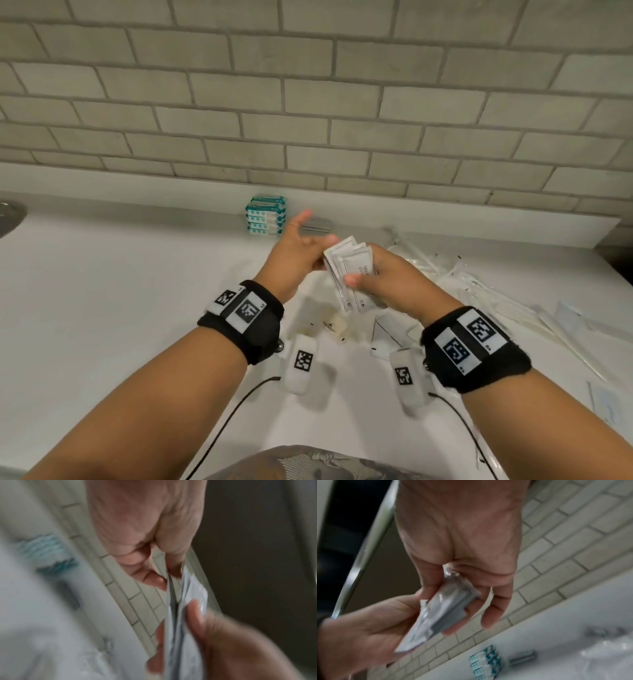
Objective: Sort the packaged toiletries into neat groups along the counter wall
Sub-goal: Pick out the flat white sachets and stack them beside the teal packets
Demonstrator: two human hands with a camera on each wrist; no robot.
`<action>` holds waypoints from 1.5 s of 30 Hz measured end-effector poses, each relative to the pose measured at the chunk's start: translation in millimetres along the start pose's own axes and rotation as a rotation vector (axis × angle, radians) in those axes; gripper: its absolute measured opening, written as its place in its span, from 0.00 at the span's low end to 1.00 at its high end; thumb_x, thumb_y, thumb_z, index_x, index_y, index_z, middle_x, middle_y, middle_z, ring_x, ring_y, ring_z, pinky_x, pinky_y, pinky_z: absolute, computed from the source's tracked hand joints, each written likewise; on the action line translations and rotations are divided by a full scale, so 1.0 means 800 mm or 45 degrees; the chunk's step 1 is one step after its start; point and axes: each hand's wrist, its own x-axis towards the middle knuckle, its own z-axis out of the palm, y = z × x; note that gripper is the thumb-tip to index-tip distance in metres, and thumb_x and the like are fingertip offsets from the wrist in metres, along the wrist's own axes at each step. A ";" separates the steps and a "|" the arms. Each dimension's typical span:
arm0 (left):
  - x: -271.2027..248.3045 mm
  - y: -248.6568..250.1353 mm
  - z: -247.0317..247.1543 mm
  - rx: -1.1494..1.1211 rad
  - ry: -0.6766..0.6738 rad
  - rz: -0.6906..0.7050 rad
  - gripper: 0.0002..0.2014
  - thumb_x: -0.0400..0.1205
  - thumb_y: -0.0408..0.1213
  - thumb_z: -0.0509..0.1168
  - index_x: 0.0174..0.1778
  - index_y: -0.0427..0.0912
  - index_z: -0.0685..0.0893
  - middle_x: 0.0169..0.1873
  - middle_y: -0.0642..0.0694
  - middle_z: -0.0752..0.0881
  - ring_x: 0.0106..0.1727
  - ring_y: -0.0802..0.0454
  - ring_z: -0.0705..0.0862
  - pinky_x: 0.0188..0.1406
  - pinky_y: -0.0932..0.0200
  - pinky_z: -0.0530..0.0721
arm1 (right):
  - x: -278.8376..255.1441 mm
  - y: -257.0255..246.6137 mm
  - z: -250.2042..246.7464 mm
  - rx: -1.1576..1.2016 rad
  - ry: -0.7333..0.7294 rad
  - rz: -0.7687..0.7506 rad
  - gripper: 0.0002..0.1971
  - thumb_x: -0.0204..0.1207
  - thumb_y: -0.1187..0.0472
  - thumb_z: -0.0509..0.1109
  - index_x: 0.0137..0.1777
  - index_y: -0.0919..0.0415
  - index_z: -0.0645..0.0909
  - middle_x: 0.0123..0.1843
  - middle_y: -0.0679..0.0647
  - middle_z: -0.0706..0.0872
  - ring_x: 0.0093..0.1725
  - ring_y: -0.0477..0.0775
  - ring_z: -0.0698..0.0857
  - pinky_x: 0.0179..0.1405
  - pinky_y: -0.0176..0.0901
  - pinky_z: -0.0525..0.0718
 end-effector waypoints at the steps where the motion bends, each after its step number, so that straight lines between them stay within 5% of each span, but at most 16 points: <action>1: -0.001 0.004 0.000 -0.229 0.031 -0.006 0.24 0.83 0.40 0.65 0.73 0.47 0.65 0.56 0.34 0.88 0.53 0.41 0.87 0.57 0.48 0.86 | 0.002 0.002 0.004 0.115 0.069 -0.009 0.16 0.77 0.57 0.73 0.64 0.49 0.77 0.38 0.41 0.85 0.30 0.34 0.81 0.31 0.35 0.75; 4: -0.011 0.003 0.006 -0.325 -0.245 -0.057 0.25 0.83 0.55 0.53 0.67 0.41 0.77 0.58 0.36 0.87 0.58 0.43 0.86 0.59 0.51 0.85 | 0.009 0.003 0.017 0.318 0.161 -0.018 0.22 0.73 0.51 0.73 0.66 0.49 0.76 0.51 0.47 0.89 0.46 0.43 0.88 0.39 0.41 0.83; 6: -0.015 -0.007 0.016 -0.233 -0.391 -0.119 0.20 0.85 0.48 0.57 0.64 0.37 0.81 0.55 0.37 0.86 0.56 0.44 0.86 0.58 0.52 0.85 | 0.012 -0.001 0.024 0.271 0.145 0.015 0.23 0.72 0.52 0.75 0.65 0.51 0.72 0.50 0.49 0.87 0.44 0.47 0.87 0.37 0.44 0.85; 9: -0.014 -0.020 0.027 -0.232 -0.251 -0.210 0.10 0.85 0.35 0.62 0.59 0.38 0.84 0.49 0.39 0.86 0.51 0.43 0.85 0.50 0.51 0.85 | 0.014 -0.006 0.032 0.019 0.102 0.020 0.34 0.75 0.59 0.75 0.77 0.52 0.61 0.49 0.41 0.81 0.34 0.36 0.80 0.28 0.27 0.76; 11: -0.011 -0.026 0.027 -0.287 -0.179 -0.241 0.12 0.85 0.34 0.60 0.62 0.36 0.84 0.49 0.39 0.87 0.50 0.43 0.86 0.45 0.52 0.87 | 0.011 -0.006 0.033 -0.086 0.116 0.010 0.48 0.73 0.52 0.76 0.84 0.46 0.46 0.61 0.39 0.79 0.43 0.40 0.84 0.38 0.34 0.82; 13: -0.009 -0.025 0.023 -0.374 -0.140 -0.295 0.12 0.86 0.31 0.59 0.62 0.35 0.82 0.47 0.39 0.88 0.46 0.45 0.88 0.39 0.53 0.89 | 0.003 -0.010 0.027 -0.262 0.199 -0.031 0.57 0.64 0.42 0.80 0.84 0.40 0.43 0.68 0.40 0.74 0.57 0.43 0.81 0.56 0.44 0.82; 16: -0.007 -0.023 0.017 -0.367 -0.191 -0.367 0.16 0.81 0.25 0.62 0.66 0.33 0.75 0.40 0.38 0.84 0.38 0.45 0.86 0.38 0.51 0.88 | -0.006 -0.016 0.018 -0.663 0.091 -0.179 0.68 0.53 0.37 0.83 0.82 0.34 0.35 0.79 0.47 0.58 0.79 0.48 0.59 0.79 0.53 0.59; 19: -0.011 -0.019 0.024 -0.283 -0.375 -0.368 0.21 0.78 0.24 0.62 0.69 0.36 0.77 0.42 0.34 0.83 0.40 0.41 0.84 0.34 0.53 0.86 | -0.004 -0.017 0.024 -0.887 -0.173 -0.350 0.75 0.50 0.37 0.85 0.77 0.35 0.22 0.85 0.44 0.36 0.83 0.44 0.34 0.80 0.48 0.34; 23: -0.009 -0.020 0.028 -0.396 -0.278 -0.383 0.19 0.78 0.23 0.62 0.64 0.39 0.76 0.37 0.38 0.82 0.36 0.44 0.85 0.30 0.57 0.85 | 0.004 -0.015 0.023 -0.807 -0.024 -0.411 0.67 0.57 0.44 0.83 0.82 0.38 0.33 0.74 0.47 0.62 0.75 0.47 0.60 0.77 0.42 0.58; 26: -0.007 -0.020 0.027 -0.389 -0.281 -0.379 0.13 0.79 0.23 0.61 0.57 0.38 0.79 0.35 0.38 0.81 0.35 0.45 0.86 0.29 0.57 0.85 | 0.004 -0.014 0.023 -0.759 -0.044 -0.406 0.67 0.56 0.44 0.84 0.82 0.37 0.34 0.70 0.45 0.63 0.65 0.39 0.59 0.70 0.38 0.61; 31: -0.010 -0.018 0.028 -0.345 -0.236 -0.413 0.05 0.83 0.28 0.59 0.47 0.38 0.80 0.31 0.41 0.82 0.32 0.48 0.86 0.28 0.59 0.84 | 0.016 -0.007 0.033 -0.838 0.030 -0.500 0.63 0.57 0.42 0.80 0.83 0.38 0.36 0.67 0.47 0.66 0.69 0.48 0.66 0.76 0.51 0.64; 35: -0.007 -0.020 0.012 -0.459 -0.107 -0.275 0.10 0.82 0.24 0.57 0.58 0.34 0.77 0.35 0.38 0.88 0.37 0.46 0.89 0.31 0.57 0.86 | 0.022 -0.015 0.037 -0.302 -0.026 -0.228 0.66 0.56 0.41 0.84 0.82 0.34 0.36 0.74 0.42 0.60 0.72 0.38 0.65 0.73 0.40 0.67; 37: -0.002 -0.025 -0.003 -0.619 -0.006 -0.204 0.20 0.84 0.25 0.57 0.73 0.39 0.70 0.48 0.37 0.90 0.49 0.43 0.89 0.40 0.50 0.89 | 0.027 -0.014 0.041 0.074 0.052 -0.027 0.49 0.69 0.44 0.77 0.84 0.44 0.49 0.71 0.43 0.68 0.67 0.39 0.72 0.65 0.37 0.73; 40: 0.002 -0.030 -0.020 -0.710 0.056 -0.137 0.24 0.86 0.29 0.56 0.78 0.46 0.65 0.56 0.43 0.89 0.49 0.50 0.90 0.54 0.46 0.85 | 0.042 -0.003 0.054 0.664 -0.131 0.292 0.22 0.82 0.48 0.63 0.72 0.57 0.75 0.58 0.55 0.87 0.57 0.57 0.85 0.58 0.55 0.82; 42: 0.003 -0.036 -0.026 -0.678 0.056 -0.144 0.21 0.86 0.30 0.56 0.76 0.46 0.67 0.58 0.45 0.89 0.50 0.54 0.90 0.53 0.50 0.85 | 0.055 0.001 0.070 0.929 -0.236 0.350 0.14 0.83 0.56 0.63 0.62 0.63 0.80 0.52 0.62 0.88 0.51 0.61 0.87 0.49 0.54 0.87; 45: 0.008 -0.048 -0.043 -0.585 0.063 -0.216 0.15 0.85 0.31 0.58 0.65 0.49 0.81 0.56 0.44 0.89 0.57 0.47 0.87 0.62 0.46 0.82 | 0.079 0.003 0.085 0.887 -0.257 0.379 0.06 0.83 0.64 0.65 0.56 0.65 0.79 0.46 0.63 0.88 0.42 0.58 0.88 0.38 0.46 0.89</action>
